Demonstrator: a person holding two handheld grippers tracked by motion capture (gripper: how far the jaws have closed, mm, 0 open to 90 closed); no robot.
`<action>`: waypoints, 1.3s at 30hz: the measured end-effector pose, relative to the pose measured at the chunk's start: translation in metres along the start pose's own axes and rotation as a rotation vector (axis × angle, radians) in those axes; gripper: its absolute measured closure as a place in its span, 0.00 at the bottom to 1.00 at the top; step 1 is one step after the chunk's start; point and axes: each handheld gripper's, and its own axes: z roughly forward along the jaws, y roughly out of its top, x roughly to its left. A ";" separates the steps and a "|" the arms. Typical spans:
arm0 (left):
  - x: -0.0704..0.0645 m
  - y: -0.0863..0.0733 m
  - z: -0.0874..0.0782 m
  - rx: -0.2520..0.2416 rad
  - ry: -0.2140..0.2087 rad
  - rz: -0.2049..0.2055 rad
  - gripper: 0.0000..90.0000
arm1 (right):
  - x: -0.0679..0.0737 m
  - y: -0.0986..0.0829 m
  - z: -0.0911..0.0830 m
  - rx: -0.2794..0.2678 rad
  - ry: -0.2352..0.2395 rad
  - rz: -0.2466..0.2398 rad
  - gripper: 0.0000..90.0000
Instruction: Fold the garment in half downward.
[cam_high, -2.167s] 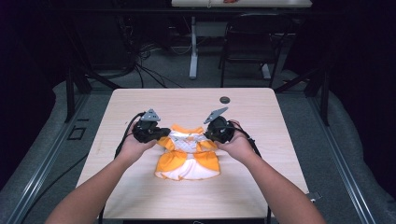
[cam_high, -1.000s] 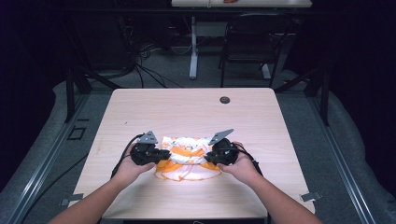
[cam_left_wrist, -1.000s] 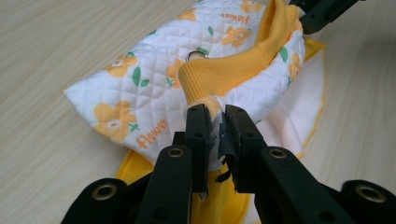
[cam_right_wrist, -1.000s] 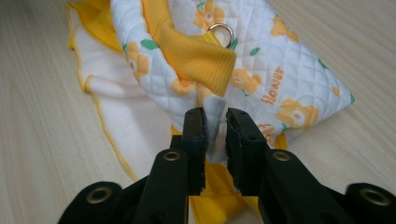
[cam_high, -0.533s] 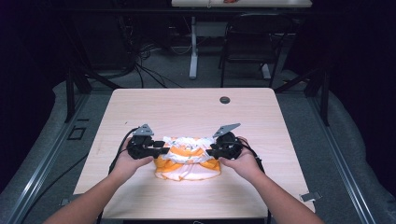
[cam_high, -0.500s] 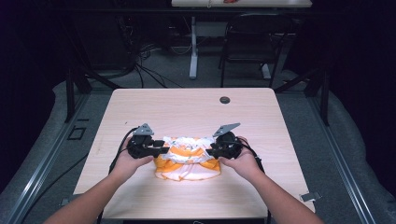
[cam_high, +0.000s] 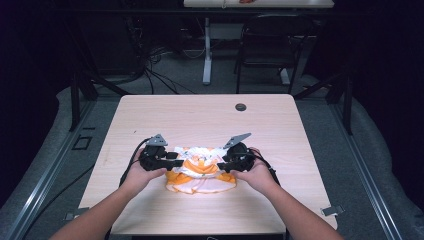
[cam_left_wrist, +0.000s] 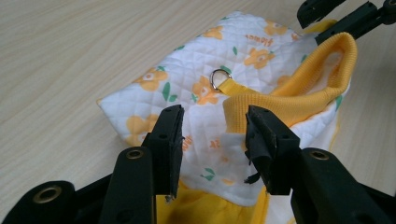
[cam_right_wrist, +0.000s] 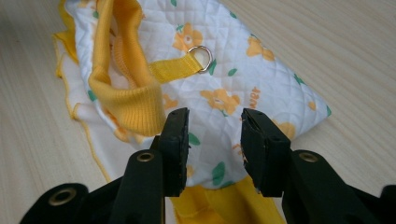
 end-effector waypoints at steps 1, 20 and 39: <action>-0.001 -0.001 0.000 -0.006 -0.004 0.004 0.63 | 0.001 -0.001 0.000 0.002 0.000 0.000 0.68; -0.005 -0.008 -0.012 -0.031 -0.008 -0.013 0.61 | 0.014 -0.023 0.003 0.048 0.006 -0.039 0.67; -0.012 -0.037 0.011 0.051 -0.007 0.044 0.50 | 0.020 -0.038 0.010 0.040 0.025 -0.029 0.63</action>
